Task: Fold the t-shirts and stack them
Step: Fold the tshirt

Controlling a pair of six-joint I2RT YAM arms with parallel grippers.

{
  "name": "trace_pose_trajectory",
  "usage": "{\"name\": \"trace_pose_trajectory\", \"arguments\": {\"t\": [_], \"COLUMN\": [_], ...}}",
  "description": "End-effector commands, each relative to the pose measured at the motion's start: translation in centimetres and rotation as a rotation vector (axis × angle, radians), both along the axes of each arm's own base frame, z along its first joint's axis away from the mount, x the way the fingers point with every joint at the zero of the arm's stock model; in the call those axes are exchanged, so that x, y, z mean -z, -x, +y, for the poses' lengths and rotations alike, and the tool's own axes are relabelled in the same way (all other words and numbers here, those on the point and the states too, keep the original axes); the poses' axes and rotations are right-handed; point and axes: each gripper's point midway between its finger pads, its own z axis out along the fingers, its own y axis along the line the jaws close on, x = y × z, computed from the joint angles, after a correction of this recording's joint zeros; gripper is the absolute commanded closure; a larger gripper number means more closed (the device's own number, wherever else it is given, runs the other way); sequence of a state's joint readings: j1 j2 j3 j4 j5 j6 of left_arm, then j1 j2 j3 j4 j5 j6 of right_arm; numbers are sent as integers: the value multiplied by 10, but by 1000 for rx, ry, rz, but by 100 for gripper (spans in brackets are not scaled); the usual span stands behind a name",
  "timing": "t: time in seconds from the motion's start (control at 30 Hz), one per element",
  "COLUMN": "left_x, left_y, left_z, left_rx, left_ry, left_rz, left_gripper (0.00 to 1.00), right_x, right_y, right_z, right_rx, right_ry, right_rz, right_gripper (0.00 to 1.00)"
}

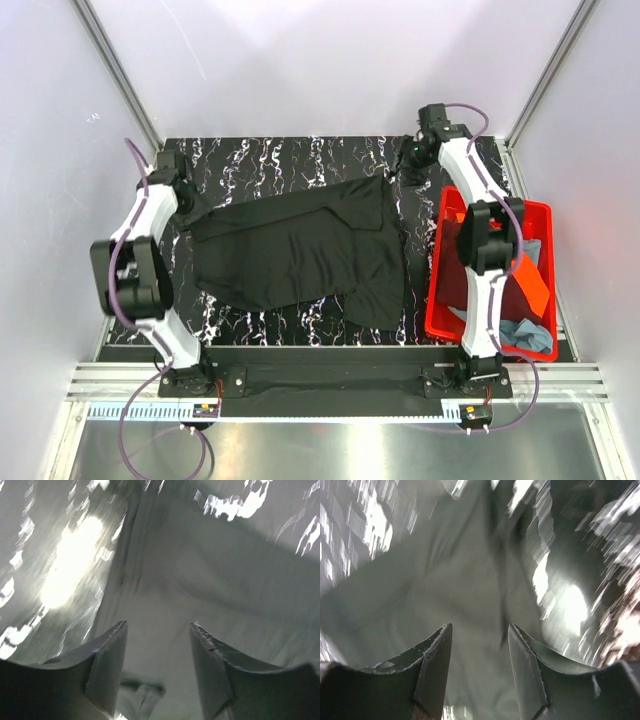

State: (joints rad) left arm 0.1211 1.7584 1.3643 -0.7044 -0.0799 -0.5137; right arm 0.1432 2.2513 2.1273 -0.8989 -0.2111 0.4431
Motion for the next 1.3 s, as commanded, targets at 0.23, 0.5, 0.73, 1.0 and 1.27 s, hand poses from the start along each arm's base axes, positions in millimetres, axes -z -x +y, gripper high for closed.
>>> {"name": "trace_pose_trajectory", "arguments": {"t": [0.23, 0.5, 0.73, 1.0, 1.27], "left_x": [19, 46, 57, 70, 83], "left_y": [92, 112, 120, 134, 138], "left_z": [-68, -91, -93, -94, -94], "left_rx": [84, 42, 11, -17, -19], "left_ry": [-157, -175, -173, -188, -185], "left_rz": [204, 263, 305, 358, 379], "left_gripper": [45, 45, 47, 50, 59], "right_x": [-42, -14, 0, 3, 14], "right_y": [178, 249, 278, 288, 299], "right_z": [106, 76, 61, 55, 47], "right_rx": [-358, -374, -359, -357, -329], "right_ry": [-63, -26, -26, -18, 8], "right_rz": [12, 75, 95, 99, 150], "right_gripper": [44, 43, 43, 43, 43]}}
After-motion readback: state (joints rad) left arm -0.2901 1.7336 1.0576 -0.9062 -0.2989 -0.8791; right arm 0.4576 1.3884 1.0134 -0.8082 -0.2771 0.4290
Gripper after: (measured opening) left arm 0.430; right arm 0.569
